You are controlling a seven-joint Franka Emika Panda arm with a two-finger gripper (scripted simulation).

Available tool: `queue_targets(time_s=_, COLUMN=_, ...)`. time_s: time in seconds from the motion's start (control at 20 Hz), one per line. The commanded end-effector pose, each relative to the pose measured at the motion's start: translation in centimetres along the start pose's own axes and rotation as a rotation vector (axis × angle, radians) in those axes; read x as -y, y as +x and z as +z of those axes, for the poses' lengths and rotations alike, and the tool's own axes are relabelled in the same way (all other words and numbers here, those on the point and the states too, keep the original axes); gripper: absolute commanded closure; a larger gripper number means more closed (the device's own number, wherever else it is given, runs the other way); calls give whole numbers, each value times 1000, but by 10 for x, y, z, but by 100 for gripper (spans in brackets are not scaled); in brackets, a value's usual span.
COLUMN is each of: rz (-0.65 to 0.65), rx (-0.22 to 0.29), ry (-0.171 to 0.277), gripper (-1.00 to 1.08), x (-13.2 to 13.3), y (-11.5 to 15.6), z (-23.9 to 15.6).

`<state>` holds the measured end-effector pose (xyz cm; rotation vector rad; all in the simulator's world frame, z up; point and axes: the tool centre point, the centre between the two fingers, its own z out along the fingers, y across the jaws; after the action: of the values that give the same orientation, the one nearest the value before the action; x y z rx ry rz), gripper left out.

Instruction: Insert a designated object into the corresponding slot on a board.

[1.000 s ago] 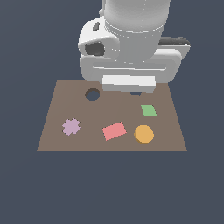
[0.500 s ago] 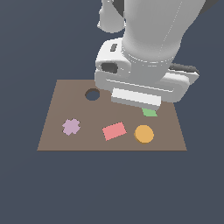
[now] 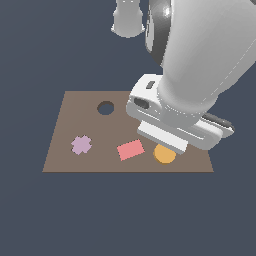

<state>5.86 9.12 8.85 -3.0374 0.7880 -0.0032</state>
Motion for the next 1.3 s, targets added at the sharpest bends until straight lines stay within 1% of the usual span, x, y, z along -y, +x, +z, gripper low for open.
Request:
queue_targets(time_s=0.0, rz=62, rx=-1, ry=-1, gripper=-92, x=9, y=6, z=9)
queue_targets(time_s=0.3, rz=172, rx=0, ry=-3, gripper=-92, x=23, y=17, z=26)
queue_targets(time_s=0.55, rz=228, rx=0, ry=-4, gripper=-92, x=30, y=24, z=35)
queue_targets(time_s=1.05, rz=250, rx=1, ry=-4, gripper=-92, x=33, y=27, z=40)
queue_targets(time_s=1.25, rz=253, rx=1, ry=-4, gripper=-92, x=33, y=28, z=52)
